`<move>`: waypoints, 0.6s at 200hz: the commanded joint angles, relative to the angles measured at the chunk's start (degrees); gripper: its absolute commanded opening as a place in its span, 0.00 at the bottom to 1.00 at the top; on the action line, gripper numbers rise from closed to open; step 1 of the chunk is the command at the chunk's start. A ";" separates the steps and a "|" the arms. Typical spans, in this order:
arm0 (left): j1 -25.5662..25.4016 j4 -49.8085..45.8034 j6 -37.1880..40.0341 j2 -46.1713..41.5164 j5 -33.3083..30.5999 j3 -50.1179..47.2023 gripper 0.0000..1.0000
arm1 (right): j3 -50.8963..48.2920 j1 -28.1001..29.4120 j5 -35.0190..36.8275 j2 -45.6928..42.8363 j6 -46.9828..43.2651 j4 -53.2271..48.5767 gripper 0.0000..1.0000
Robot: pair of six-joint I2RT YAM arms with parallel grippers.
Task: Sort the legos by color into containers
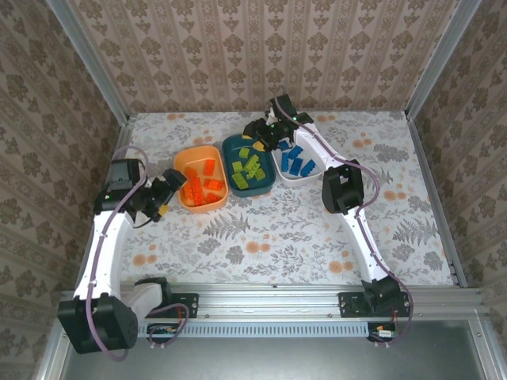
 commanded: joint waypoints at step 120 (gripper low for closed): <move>3.34 7.50 9.00 1.40 -4.12 1.89 1.00 | -61.45 -16.66 21.12 -60.65 -26.82 21.25 0.73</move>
